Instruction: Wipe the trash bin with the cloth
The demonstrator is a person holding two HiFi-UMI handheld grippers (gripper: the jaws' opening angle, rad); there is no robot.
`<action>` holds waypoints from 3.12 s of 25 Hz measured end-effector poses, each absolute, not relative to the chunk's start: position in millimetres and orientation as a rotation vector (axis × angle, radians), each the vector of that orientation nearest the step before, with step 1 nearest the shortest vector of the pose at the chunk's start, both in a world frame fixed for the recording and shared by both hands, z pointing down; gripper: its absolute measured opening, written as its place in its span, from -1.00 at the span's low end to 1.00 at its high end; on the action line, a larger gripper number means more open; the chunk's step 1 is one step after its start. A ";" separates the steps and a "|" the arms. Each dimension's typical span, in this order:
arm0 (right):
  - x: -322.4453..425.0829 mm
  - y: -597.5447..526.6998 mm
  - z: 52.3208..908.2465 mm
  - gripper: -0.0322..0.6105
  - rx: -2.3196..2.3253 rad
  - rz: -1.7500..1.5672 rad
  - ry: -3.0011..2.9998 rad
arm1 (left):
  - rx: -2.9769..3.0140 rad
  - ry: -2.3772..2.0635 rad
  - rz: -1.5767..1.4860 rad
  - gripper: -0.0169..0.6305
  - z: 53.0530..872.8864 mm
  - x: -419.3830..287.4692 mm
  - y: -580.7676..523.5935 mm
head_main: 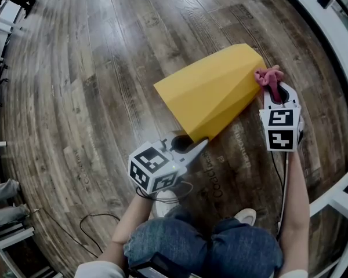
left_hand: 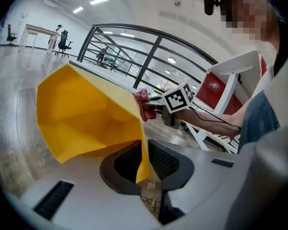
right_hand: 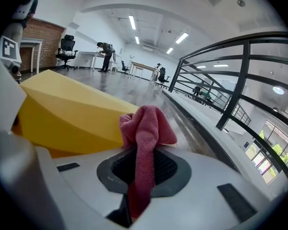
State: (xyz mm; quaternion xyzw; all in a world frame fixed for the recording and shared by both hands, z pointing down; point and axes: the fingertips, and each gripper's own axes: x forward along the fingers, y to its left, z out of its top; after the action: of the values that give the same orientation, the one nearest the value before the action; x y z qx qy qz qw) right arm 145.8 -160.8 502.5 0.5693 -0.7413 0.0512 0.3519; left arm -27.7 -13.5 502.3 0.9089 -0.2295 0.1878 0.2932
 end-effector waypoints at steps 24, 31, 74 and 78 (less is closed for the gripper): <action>-18.5 -55.8 466.3 -0.74 1.051 -0.031 -2.322 | 2.323 -0.620 0.481 -0.86 492.0 -36.4 -29.4; 49.1 -105.7 487.4 -0.74 1.274 0.140 -2.215 | 2.318 -0.616 0.468 -0.86 492.2 -37.7 -29.9; 8.3 -33.9 461.8 -0.74 1.074 0.039 -2.346 | 2.371 -0.485 0.473 -0.81 480.2 -9.8 -15.9; 11.2 -38.9 471.3 -0.74 1.091 0.045 -2.327 | 2.350 -0.479 0.480 -0.83 487.3 -12.6 -11.9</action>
State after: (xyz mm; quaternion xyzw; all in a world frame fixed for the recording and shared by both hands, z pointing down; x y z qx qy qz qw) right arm 11.2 -38.9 471.3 0.4074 -0.8687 0.0166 0.2814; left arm -12.6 -11.9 487.3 0.9032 -0.1842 0.1847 0.3409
